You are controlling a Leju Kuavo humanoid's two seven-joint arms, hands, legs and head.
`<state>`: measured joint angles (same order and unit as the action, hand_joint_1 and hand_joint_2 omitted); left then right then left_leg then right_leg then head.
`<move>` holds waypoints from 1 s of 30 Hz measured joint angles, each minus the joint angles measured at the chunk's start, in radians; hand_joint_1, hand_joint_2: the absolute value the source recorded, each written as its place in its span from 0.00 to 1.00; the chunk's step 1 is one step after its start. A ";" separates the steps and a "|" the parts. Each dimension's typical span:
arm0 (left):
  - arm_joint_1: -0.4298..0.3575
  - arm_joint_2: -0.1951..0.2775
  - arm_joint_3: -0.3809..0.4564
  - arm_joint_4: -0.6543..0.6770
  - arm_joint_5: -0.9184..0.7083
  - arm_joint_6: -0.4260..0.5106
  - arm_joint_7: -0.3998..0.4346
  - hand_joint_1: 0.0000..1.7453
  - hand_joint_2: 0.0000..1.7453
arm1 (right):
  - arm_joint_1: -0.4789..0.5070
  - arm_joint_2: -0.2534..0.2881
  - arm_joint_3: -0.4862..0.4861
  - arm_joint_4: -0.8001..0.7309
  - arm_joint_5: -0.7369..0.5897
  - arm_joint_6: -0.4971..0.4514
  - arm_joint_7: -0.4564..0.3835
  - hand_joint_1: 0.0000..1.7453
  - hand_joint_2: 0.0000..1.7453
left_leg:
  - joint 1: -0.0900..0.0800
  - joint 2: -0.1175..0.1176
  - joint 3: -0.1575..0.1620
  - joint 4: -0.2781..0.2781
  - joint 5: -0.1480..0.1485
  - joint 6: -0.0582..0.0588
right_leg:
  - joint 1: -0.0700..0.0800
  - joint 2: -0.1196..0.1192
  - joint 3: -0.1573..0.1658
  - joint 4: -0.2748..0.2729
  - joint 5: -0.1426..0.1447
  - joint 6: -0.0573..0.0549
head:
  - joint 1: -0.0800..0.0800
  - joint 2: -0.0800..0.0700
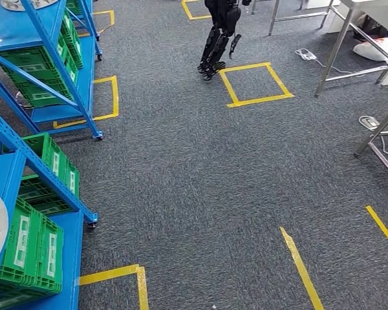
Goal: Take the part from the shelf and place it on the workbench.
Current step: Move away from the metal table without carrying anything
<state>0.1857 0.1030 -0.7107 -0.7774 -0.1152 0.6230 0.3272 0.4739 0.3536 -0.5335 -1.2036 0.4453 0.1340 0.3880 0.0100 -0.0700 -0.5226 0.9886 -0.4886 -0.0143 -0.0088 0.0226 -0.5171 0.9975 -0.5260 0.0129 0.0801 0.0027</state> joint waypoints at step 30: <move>0.008 0.015 -0.026 -0.033 0.027 0.035 0.003 0.00 0.00 | -0.034 0.000 -0.044 0.036 0.055 0.018 -0.032 0.00 0.00 | 0.000 0.000 0.000 0.000 0.000 0.000 | 0.000 0.000 0.000 0.000 0.000 0.000 | 0.000 0.000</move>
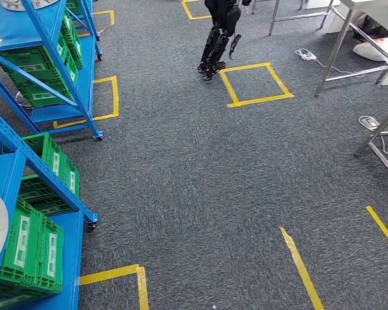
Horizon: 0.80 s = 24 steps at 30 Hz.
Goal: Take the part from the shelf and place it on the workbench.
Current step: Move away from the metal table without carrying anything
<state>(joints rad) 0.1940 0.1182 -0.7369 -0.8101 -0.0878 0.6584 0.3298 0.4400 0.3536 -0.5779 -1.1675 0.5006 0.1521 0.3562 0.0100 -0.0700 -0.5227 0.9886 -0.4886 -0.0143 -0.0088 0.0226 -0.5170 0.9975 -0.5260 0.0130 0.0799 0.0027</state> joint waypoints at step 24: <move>0.002 0.035 -0.048 -0.051 0.007 0.013 0.042 0.00 0.00 | -0.017 0.000 -0.009 0.022 0.012 0.000 -0.006 0.00 0.00 | 0.000 0.000 0.000 0.000 0.000 0.000 | 0.000 0.000 0.000 0.000 0.000 0.000 | 0.000 0.000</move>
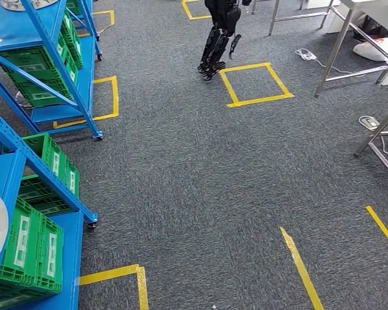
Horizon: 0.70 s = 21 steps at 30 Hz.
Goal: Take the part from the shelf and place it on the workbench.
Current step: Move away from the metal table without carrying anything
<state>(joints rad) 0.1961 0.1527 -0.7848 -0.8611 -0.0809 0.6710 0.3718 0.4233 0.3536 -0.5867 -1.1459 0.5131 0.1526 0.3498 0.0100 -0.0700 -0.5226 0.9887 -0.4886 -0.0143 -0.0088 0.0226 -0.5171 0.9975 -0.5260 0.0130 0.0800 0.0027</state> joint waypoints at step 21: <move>0.006 0.010 -0.017 -0.010 0.000 0.005 0.005 0.00 0.00 | -0.002 0.000 0.000 0.007 0.002 0.000 -0.001 0.00 0.00 | -0.002 0.000 -0.001 0.004 -0.002 0.003 | -0.002 0.000 0.000 -0.001 0.000 0.001 | 0.000 0.000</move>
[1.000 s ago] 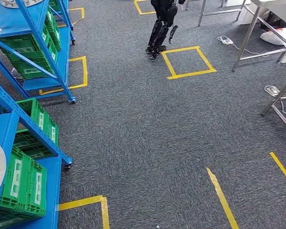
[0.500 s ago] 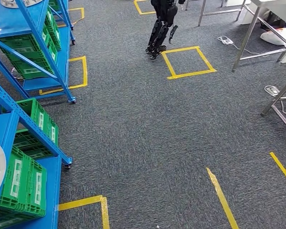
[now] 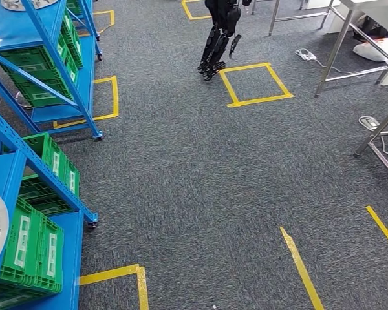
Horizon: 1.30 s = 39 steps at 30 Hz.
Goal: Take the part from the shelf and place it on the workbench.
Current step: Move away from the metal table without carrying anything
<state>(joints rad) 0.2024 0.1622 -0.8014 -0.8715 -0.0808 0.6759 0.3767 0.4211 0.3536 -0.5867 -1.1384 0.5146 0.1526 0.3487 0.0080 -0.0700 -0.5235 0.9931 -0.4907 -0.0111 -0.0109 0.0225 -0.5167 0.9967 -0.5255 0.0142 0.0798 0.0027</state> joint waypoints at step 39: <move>0.012 0.036 -0.039 -0.061 0.025 0.025 0.029 0.00 0.00 | -0.018 0.002 -0.025 0.023 0.030 0.009 -0.014 0.00 0.00 | -0.017 0.073 -0.008 0.014 -0.008 0.028 | 0.016 -0.050 0.008 0.018 -0.024 -0.007 | -0.005 0.000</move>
<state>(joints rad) 0.2140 0.1987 -0.8399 -0.9327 -0.0562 0.7007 0.4057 0.4026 0.3557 -0.6117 -1.1155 0.5448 0.1617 0.3351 -0.0088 0.0033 -0.5311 1.0071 -0.4988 0.0172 0.0049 -0.0279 -0.5086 1.0143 -0.5495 0.0073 0.0751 0.0027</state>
